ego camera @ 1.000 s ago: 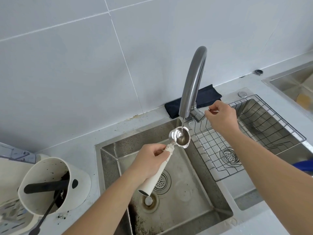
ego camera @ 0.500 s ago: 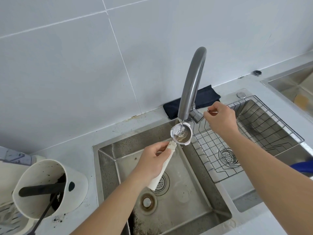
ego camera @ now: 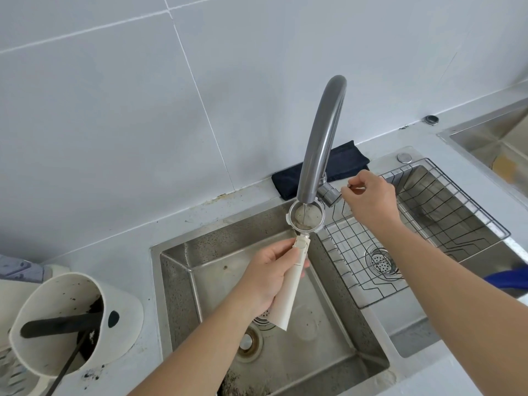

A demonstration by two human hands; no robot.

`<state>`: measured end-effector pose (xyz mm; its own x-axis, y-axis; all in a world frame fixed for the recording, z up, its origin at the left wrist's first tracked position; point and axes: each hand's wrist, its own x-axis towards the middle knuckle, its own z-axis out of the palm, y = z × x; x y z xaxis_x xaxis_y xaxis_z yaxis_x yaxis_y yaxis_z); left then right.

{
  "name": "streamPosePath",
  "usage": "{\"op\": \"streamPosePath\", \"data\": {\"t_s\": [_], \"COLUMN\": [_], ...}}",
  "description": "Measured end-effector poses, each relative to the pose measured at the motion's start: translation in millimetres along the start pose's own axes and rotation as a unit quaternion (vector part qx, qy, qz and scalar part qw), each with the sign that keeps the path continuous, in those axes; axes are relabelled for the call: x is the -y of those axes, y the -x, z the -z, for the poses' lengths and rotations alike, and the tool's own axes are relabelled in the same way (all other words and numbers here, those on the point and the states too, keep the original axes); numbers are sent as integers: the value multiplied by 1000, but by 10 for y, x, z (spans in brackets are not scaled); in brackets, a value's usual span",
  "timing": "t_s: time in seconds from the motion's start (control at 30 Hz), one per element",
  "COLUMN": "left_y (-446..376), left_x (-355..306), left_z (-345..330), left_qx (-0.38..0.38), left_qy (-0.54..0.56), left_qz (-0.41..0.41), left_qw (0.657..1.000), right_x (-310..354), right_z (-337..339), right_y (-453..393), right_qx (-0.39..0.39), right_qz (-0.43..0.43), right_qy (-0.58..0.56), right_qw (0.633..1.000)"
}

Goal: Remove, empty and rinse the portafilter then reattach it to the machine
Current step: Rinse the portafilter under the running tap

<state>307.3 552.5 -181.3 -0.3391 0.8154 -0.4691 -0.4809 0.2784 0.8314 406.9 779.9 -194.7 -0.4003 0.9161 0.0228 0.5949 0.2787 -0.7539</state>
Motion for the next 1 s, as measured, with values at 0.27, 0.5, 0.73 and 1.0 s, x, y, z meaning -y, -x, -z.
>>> {"op": "streamPosePath", "data": {"t_s": [0.27,0.5,0.73,1.0], "left_y": [-56,-214,-358,-394], "left_x": [33,-83,-169,-192], "left_z": [-86,-99,-176,-238], "left_qx": [-45,-63,-90,-106], "left_qy": [66,36,52,136], "left_qz": [39,39,41,98], "left_qw": [996,997,994,980], "right_x": [13,14,27,51], "right_z": [-3,-7,-5,7], "right_y": [8,5,13,27], "right_qx": [-4,-4,-7,-2], "right_qz": [-5,-11,-11,-18], "right_qy": [-3,-3,-3,-4], "right_qw": [1000,1000,1000,1000]}}
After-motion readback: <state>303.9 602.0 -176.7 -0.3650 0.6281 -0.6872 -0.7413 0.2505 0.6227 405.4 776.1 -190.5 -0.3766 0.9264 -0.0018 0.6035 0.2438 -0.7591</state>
